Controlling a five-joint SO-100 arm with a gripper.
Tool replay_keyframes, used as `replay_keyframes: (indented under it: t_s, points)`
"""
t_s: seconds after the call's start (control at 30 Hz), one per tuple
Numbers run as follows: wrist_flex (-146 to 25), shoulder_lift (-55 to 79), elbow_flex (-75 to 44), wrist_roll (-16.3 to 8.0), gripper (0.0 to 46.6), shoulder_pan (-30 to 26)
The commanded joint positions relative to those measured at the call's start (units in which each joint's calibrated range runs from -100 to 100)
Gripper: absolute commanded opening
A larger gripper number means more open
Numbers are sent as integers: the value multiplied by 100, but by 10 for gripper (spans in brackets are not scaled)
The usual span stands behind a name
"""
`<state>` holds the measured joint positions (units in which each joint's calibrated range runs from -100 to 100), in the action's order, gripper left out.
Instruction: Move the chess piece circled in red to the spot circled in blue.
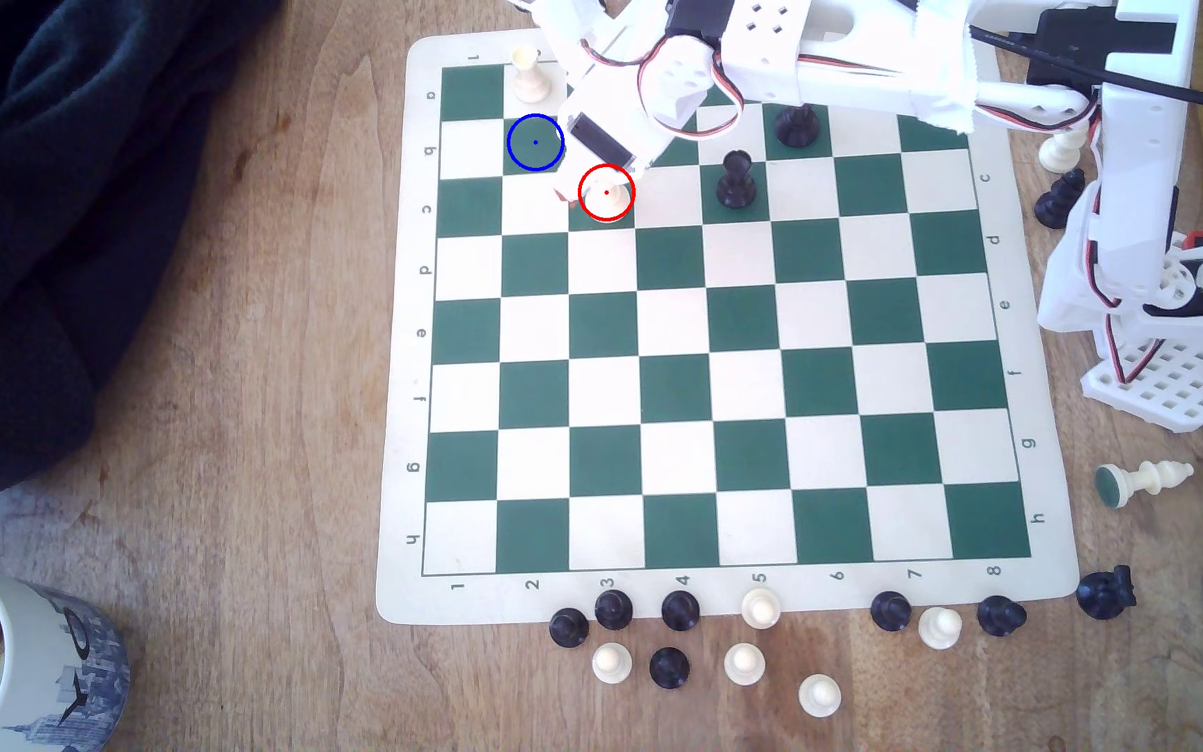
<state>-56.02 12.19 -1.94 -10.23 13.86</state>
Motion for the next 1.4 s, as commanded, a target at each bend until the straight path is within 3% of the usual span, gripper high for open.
replay_keyframes:
  t_s: [0.0, 1.1, 1.37]
  points:
    - [-82, -82, -422, 10, 166, -37]
    - [-369, -311, -495, 34, 58, -100]
    - [-1344, -829, -1474, 63, 47, -186]
